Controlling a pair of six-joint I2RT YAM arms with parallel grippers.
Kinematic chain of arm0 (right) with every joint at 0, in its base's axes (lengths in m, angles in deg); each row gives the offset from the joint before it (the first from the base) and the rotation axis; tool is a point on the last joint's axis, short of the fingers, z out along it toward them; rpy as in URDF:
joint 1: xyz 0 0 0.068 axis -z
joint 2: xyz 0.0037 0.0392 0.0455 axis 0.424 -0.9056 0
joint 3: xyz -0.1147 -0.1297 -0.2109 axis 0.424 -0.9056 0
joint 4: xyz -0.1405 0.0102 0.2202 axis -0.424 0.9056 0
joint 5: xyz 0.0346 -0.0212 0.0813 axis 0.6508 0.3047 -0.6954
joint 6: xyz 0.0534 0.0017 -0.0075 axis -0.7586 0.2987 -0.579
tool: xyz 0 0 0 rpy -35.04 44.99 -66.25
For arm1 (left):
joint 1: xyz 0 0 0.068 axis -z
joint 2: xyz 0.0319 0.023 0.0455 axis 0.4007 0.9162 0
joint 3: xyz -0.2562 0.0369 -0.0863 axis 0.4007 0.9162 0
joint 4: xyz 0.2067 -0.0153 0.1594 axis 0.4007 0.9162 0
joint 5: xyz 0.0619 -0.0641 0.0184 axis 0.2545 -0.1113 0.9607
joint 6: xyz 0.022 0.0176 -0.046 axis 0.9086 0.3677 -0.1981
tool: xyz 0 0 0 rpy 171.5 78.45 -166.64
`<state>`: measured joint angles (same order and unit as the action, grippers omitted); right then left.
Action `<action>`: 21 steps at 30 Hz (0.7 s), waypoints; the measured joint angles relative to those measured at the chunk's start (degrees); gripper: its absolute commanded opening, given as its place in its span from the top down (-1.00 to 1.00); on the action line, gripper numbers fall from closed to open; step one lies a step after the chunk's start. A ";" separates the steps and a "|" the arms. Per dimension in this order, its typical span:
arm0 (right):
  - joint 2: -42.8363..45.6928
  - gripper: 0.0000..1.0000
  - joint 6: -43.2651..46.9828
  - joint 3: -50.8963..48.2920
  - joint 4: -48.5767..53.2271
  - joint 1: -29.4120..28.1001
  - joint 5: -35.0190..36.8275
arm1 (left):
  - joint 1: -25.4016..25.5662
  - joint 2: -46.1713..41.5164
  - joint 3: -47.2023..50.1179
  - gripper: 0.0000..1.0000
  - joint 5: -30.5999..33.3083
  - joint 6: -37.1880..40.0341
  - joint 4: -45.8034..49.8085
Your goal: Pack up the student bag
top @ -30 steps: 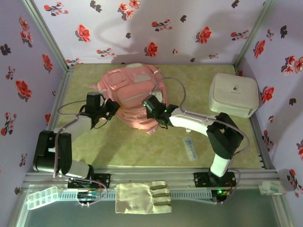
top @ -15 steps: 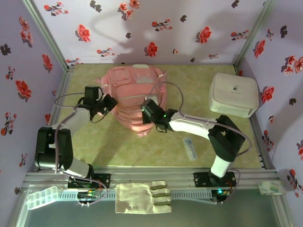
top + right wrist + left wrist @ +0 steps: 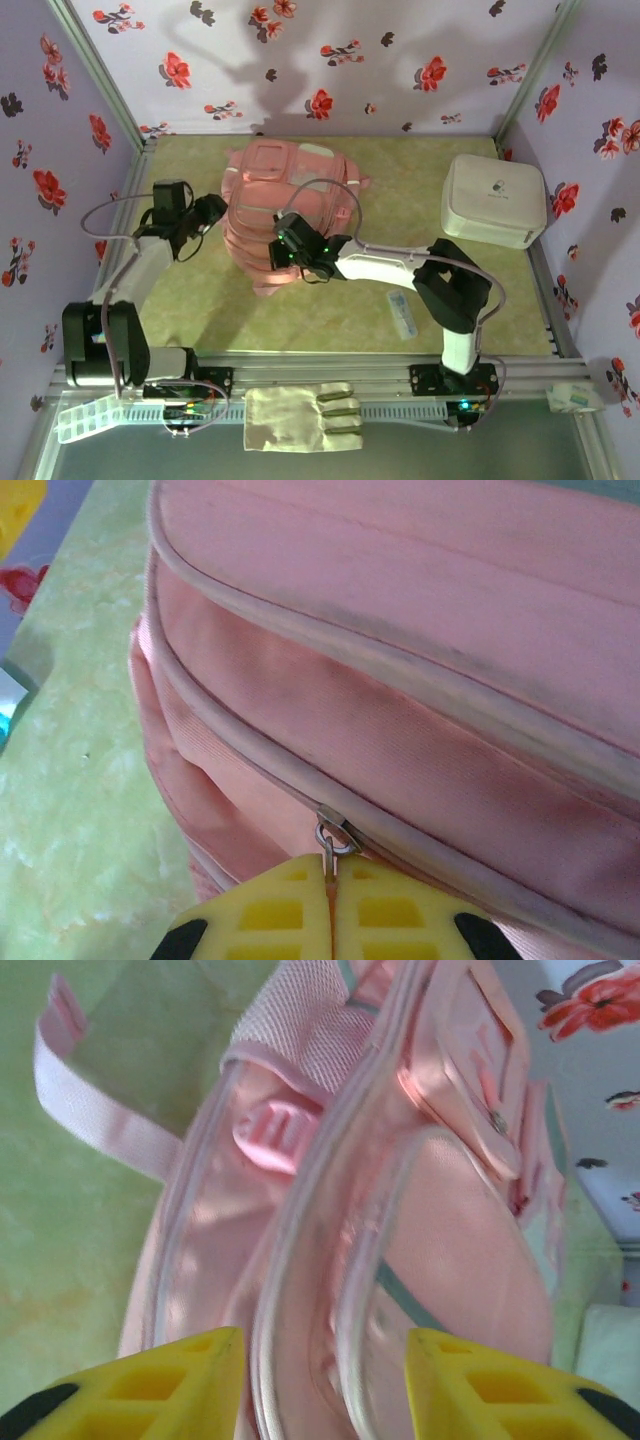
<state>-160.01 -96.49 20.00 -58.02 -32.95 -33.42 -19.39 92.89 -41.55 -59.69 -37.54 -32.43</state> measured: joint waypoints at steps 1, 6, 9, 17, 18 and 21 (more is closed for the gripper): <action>-0.33 1.00 0.02 0.52 0.00 0.00 -0.17 | 0.87 -1.79 1.42 0.02 -0.04 -1.09 0.02; -1.36 1.00 0.02 2.10 -0.02 0.00 -0.44 | 4.39 -6.23 6.97 -0.02 -0.44 -7.08 -0.20; -1.42 1.00 0.02 2.14 0.00 0.00 -0.42 | 5.90 -6.25 9.07 -0.02 -0.66 -10.84 -0.94; -1.42 1.00 0.00 2.14 0.02 0.00 -0.37 | 7.78 -1.57 9.62 0.30 -1.31 -18.21 -5.11; -1.42 1.00 0.00 2.12 0.02 0.00 -0.37 | 7.78 -0.66 9.62 0.35 -1.29 -18.91 -5.55; -1.42 1.00 0.02 2.12 0.02 0.00 -0.35 | 7.85 0.92 9.62 0.43 -1.20 -20.50 -6.34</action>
<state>-161.43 -96.47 22.12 -58.00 -32.95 -33.77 -11.55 93.80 -31.94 -60.89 -58.04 -38.77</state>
